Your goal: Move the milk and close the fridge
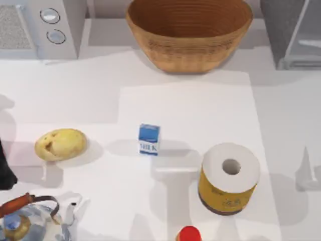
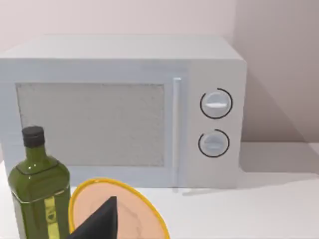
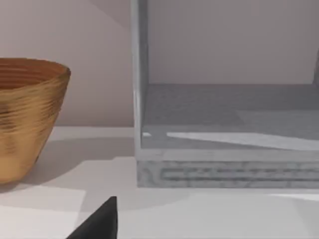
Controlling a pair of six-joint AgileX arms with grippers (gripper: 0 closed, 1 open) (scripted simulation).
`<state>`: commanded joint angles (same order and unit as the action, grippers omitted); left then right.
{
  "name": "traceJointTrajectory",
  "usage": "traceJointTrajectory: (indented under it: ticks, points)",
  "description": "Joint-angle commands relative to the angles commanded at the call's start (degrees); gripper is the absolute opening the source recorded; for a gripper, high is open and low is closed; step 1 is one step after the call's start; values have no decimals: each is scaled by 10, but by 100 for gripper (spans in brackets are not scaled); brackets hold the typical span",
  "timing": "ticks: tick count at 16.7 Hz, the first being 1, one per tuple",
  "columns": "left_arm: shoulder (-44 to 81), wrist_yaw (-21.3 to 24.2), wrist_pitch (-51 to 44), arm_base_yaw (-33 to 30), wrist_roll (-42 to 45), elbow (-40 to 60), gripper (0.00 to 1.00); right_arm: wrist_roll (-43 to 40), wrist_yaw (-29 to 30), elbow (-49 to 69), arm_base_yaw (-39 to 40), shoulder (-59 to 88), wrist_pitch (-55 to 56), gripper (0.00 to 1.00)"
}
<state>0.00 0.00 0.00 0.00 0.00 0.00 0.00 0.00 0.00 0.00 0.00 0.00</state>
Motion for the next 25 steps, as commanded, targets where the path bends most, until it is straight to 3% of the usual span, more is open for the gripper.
traceJointTrajectory:
  ticks: [3, 6, 14, 17, 20, 25]
  points:
    - [0, 0, 0, 0, 0, 0, 100, 0, 8, 0, 8, 8, 8, 100]
    - [0, 0, 0, 0, 0, 0, 100, 2, 65, 2, 65, 63, 62, 100]
    - [0, 0, 0, 0, 0, 0, 100, 8, 389, 10, 387, 320, 304, 100]
    - [0, 0, 0, 0, 0, 0, 100, 9, 481, 12, 478, 395, 375, 100]
    - [0, 0, 0, 0, 0, 0, 100, 10, 527, 14, 525, 436, 414, 100]
    - [0, 0, 0, 0, 0, 0, 100, 10, 530, 12, 527, 438, 416, 100]
